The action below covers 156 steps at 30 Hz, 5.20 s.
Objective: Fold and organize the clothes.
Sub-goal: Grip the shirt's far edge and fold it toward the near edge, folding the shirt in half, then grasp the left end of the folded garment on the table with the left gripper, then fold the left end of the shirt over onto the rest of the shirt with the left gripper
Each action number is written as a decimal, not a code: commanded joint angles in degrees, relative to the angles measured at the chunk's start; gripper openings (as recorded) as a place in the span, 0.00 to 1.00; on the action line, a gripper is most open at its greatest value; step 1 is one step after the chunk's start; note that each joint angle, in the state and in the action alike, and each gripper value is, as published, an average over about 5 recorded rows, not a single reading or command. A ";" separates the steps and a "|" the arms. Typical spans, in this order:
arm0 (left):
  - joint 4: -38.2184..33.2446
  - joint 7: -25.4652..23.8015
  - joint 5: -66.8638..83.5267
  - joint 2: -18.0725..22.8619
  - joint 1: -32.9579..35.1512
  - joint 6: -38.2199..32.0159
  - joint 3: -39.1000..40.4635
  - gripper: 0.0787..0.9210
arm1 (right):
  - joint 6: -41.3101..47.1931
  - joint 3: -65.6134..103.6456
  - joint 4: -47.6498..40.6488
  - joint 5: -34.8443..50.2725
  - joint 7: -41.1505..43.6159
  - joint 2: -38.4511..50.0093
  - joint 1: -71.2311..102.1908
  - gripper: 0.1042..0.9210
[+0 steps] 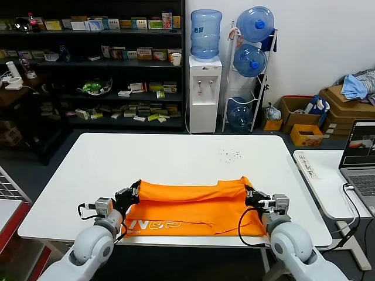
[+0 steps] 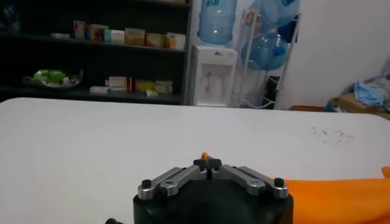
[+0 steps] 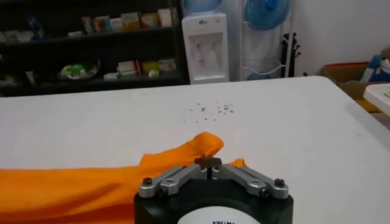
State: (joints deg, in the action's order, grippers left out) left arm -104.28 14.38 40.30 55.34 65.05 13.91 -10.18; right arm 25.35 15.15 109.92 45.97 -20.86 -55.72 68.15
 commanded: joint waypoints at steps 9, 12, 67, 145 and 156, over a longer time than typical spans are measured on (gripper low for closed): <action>-5.48 0.49 -2.85 0.70 7.62 -0.24 -1.15 0.03 | 3.14 4.01 6.32 -0.34 -0.89 1.25 7.53 0.11; -5.67 0.51 -3.06 0.61 7.83 -0.09 -1.74 0.09 | 3.12 4.50 7.08 -0.43 -0.69 1.59 8.12 0.21; 1.72 -1.75 -6.81 8.74 13.87 -3.68 -6.37 0.17 | 0.04 15.22 10.86 -2.45 0.67 -0.46 18.09 0.88; -9.59 8.86 14.66 13.29 3.52 10.06 -1.42 0.06 | -0.67 12.14 5.75 -6.34 -0.10 -5.50 14.34 0.88; -12.73 7.82 14.86 11.00 5.23 10.72 -3.26 0.26 | -0.75 11.17 4.60 -6.07 -0.12 -5.56 13.24 0.88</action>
State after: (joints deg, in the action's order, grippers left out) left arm -114.59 22.46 54.57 67.27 69.94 24.04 -12.97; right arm 24.66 26.50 114.89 39.88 -20.96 -61.24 81.60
